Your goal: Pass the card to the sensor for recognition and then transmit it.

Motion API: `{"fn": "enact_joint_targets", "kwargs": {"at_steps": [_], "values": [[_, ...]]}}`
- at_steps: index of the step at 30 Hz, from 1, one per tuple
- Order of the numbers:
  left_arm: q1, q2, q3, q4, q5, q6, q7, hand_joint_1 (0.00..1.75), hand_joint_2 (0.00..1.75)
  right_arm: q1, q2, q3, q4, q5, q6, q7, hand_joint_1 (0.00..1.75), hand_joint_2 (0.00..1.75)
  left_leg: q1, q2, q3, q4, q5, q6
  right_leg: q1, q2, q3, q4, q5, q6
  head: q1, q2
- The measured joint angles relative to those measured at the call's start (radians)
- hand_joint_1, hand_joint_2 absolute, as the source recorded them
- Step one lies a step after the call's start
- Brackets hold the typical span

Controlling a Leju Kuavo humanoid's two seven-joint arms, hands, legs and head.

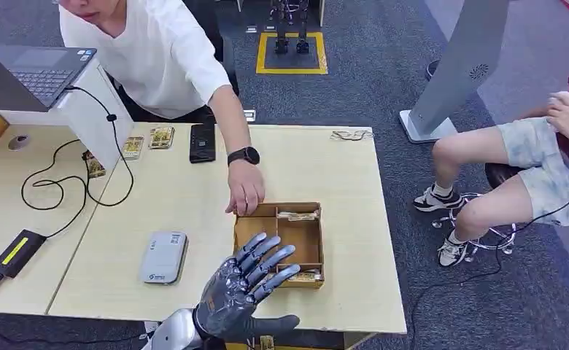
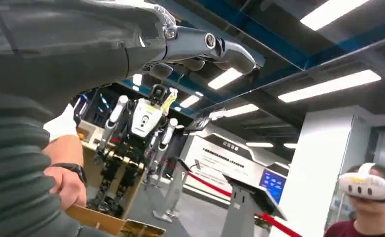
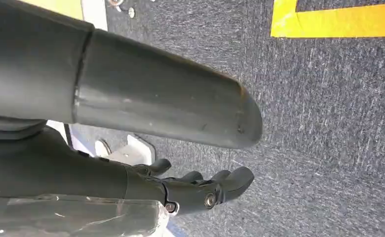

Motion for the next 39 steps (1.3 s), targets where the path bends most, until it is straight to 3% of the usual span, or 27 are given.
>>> {"fn": "enact_joint_targets", "kwargs": {"at_steps": [3,13,20,32,39], "values": [[-0.007,0.006,-0.014,0.011,-0.042,0.007,0.029,0.00,1.75,-0.001,0.000,0.002,0.006,0.000,-0.003,0.003,0.00,0.00,0.000,0.000,0.000,0.000,0.000,0.000,0.000,0.000,0.000,0.000,0.000,0.000,0.000,0.000],[-0.023,0.018,-0.032,0.028,-0.060,0.010,0.037,0.00,1.75,-0.003,-0.003,0.008,0.016,0.000,-0.006,0.002,0.00,0.00,0.000,0.000,0.000,0.000,0.000,0.000,0.000,0.000,0.000,0.000,0.000,0.000,0.000,0.000],[-0.032,0.021,-0.037,0.067,-0.240,0.014,0.218,0.00,1.75,-0.003,-0.004,0.014,0.021,0.000,-0.010,0.008,0.00,0.00,0.000,0.000,0.000,0.000,0.000,0.000,0.000,0.000,0.000,0.000,0.000,0.000,0.000,0.000],[-0.037,-0.020,-0.037,0.132,-0.334,-0.163,0.476,0.00,1.75,-0.003,0.001,0.015,0.013,0.000,0.005,0.036,0.00,0.00,0.000,0.000,0.000,0.000,0.000,0.000,0.000,0.000,0.000,0.000,0.000,0.000,0.000,0.000],[-0.051,-0.035,-0.036,0.164,-0.416,-0.187,0.573,0.00,1.75,-0.002,0.008,0.015,-0.004,0.000,0.021,0.043,0.00,0.00,0.000,0.000,0.000,0.000,0.000,0.000,0.000,0.000,0.000,0.000,0.000,0.000,0.000,0.000]]}}
